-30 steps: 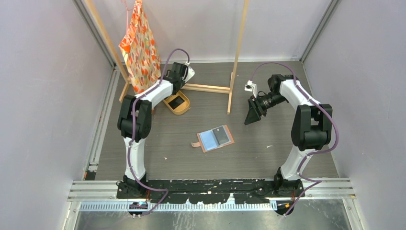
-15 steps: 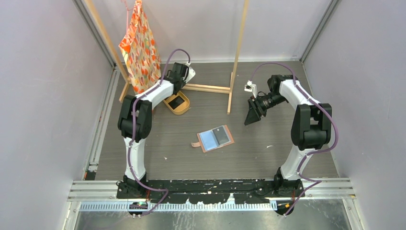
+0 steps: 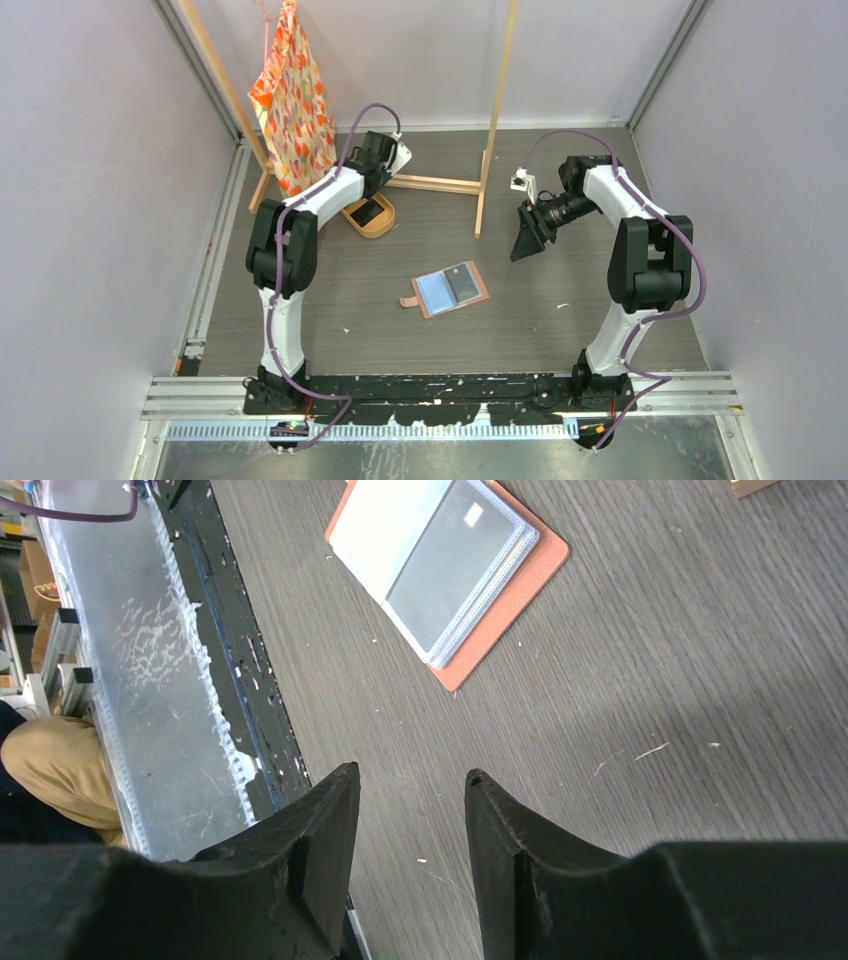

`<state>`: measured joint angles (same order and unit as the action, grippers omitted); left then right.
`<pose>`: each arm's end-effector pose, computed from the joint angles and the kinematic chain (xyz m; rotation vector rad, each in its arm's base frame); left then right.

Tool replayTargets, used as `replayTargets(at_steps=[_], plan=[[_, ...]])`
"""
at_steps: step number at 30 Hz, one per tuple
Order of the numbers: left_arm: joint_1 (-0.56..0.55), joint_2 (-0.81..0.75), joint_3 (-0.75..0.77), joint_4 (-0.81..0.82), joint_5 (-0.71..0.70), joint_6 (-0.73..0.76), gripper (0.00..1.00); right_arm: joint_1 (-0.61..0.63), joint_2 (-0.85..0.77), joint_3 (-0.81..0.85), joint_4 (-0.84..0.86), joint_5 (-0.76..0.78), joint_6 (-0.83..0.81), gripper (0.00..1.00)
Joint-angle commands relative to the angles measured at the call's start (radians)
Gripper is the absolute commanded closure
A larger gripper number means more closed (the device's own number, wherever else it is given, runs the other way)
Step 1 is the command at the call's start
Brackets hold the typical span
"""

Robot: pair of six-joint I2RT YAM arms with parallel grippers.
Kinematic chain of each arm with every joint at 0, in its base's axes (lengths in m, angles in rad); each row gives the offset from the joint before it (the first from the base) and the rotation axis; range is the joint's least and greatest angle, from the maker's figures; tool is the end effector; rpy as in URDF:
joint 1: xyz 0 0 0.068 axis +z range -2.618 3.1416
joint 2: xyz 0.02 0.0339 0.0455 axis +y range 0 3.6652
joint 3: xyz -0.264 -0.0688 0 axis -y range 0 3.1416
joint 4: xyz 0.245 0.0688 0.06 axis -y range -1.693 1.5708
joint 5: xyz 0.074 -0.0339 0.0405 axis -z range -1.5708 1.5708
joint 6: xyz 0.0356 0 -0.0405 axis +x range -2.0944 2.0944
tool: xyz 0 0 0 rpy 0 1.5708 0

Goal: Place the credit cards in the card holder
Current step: Pick up the credit card from the storage box.

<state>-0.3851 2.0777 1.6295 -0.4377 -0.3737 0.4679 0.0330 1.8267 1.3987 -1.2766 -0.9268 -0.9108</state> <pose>0.4337 -0.1618 0.2092 0.8561 2.2798 0.4948 0.3208 0.0391 0.2273 -1.0982 2.3422 1.2430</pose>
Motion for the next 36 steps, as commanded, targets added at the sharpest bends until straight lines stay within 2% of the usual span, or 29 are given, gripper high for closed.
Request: replayTargets(at_steps=[1,18,29,36], plan=[[0.006,-0.050,0.049,0.001,-0.001,-0.005,0.99,0.003,0.001,0.037,-0.017,-0.027,-0.022,0.52],[0.006,-0.067,0.085,-0.086,0.074,-0.036,0.99,0.004,0.000,0.039,-0.021,-0.026,-0.025,0.52],[0.008,-0.077,0.067,-0.056,0.055,-0.040,1.00,0.003,-0.001,0.040,-0.023,-0.027,-0.028,0.53],[0.011,-0.101,0.052,-0.049,0.116,-0.051,0.99,0.005,-0.001,0.043,-0.028,-0.026,-0.031,0.53]])
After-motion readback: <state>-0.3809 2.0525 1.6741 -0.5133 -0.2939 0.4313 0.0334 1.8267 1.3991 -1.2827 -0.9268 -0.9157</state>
